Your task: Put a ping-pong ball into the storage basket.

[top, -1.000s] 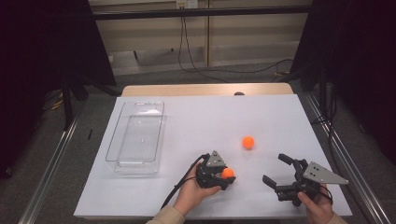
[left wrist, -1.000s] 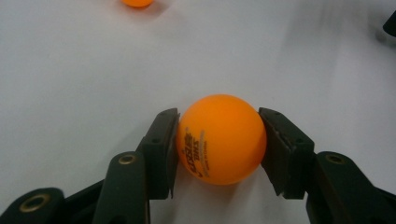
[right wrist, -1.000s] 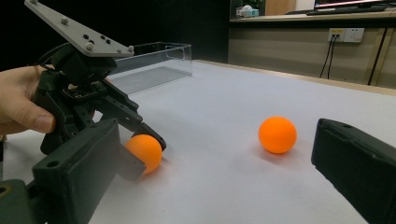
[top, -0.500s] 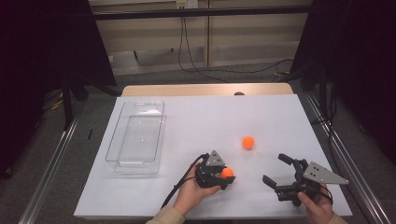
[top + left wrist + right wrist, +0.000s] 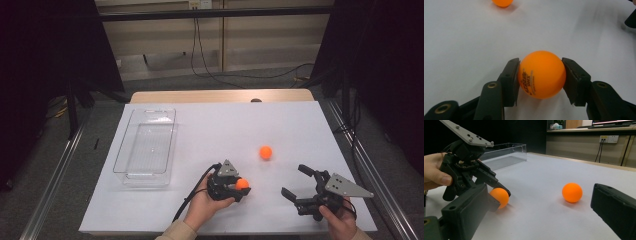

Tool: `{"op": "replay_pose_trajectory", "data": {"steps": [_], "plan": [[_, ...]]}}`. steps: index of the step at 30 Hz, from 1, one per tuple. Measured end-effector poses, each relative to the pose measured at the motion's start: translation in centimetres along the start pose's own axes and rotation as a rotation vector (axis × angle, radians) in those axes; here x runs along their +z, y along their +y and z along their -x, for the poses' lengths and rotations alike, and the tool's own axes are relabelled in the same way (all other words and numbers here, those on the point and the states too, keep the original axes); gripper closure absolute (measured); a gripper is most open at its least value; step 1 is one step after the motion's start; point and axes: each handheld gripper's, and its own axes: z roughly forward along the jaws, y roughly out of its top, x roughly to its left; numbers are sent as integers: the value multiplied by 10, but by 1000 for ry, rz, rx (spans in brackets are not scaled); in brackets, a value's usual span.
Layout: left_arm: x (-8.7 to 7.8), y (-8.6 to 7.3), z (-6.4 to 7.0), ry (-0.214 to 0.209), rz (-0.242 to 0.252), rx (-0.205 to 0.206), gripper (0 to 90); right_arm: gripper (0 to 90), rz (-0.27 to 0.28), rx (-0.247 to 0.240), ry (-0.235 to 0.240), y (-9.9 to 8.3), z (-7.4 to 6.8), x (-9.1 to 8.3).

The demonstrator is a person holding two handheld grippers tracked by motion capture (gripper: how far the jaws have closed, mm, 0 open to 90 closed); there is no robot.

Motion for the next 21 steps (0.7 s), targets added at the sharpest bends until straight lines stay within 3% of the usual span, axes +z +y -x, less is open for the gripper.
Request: {"op": "replay_pose_trajectory", "data": {"steps": [21], "plan": [[-10,2,-4,-8,26,-24,508,16,0,-3,-1,0,0,0]]}}
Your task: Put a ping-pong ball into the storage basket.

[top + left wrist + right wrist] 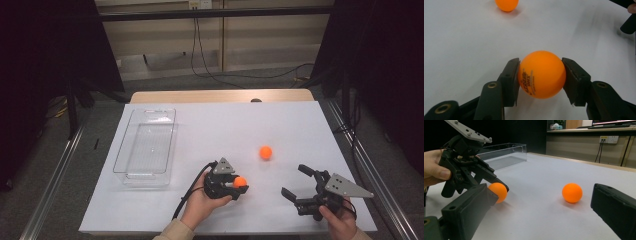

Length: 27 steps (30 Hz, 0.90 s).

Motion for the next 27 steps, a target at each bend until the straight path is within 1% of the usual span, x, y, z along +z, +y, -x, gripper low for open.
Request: {"op": "replay_pose_trajectory", "data": {"steps": [7,9,12,21,22,26,27], "plan": [[-6,3,-2,2,18,-13,508,16,0,-1,0,0,0,0],[-8,4,-3,8,10,-17,508,16,0,1,-1,0,0,0],[-11,4,-5,9,14,-19,508,16,0,0,0,0,0,0],[-13,4,-6,10,16,-40,508,16,1,0,0,0,0,0],[-14,4,-6,10,13,-37,508,16,0,0,0,0,0,0],[-15,5,-8,13,14,-45,508,16,-1,-1,1,0,0,0],[-16,5,-8,15,9,-39,508,16,-1,-1,0,0,0,0]]}}
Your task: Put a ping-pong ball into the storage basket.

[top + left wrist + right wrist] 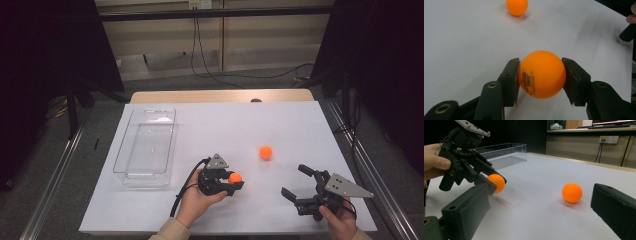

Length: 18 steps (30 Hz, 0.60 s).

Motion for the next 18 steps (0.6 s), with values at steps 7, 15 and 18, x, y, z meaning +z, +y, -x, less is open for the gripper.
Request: {"op": "replay_pose_trajectory", "data": {"steps": [7,15,18], "plan": [[-4,1,-1,3,6,-14,508,16,1,0,0,0,0,0],[-9,3,-4,11,11,-16,509,17,1,1,1,0,0,0],[-11,3,-5,17,15,-16,509,17,0,1,1,0,0,0]]}}
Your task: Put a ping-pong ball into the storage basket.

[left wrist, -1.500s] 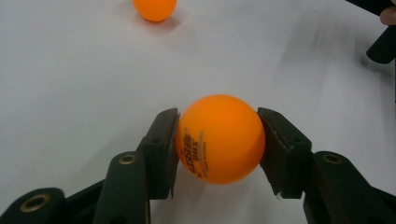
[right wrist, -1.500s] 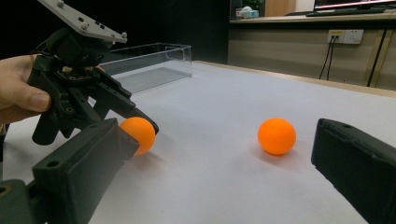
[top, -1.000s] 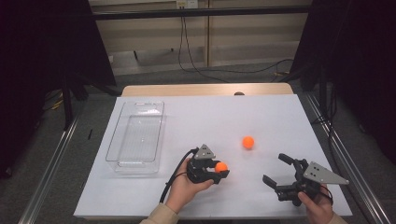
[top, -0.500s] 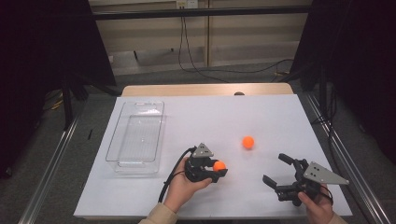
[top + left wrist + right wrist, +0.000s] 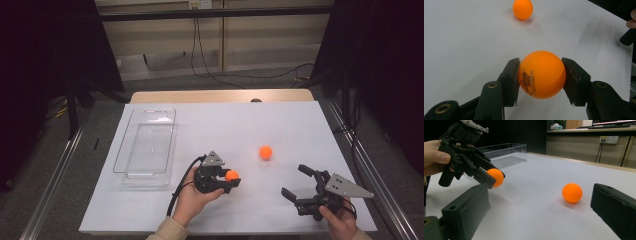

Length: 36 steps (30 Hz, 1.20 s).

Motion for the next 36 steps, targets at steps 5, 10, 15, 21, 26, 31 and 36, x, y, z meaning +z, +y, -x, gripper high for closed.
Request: {"op": "replay_pose_trajectory", "data": {"steps": [5,10,15,21,26,31,36], "plan": [[-3,0,-2,8,2,-3,508,17,1,0,0,0,0,0],[-6,1,-3,12,3,-5,509,17,0,0,-1,0,0,0],[-7,1,-4,16,5,-9,509,17,0,-1,-1,0,0,0],[-10,1,-6,22,5,-14,509,17,0,-1,-1,0,0,0],[-13,1,-8,32,9,-21,509,17,1,0,-1,0,0,0],[-17,1,-11,39,11,-20,509,17,0,-1,-1,0,0,0],[-20,1,-13,46,15,-26,509,17,1,-1,-2,0,0,0]]}}
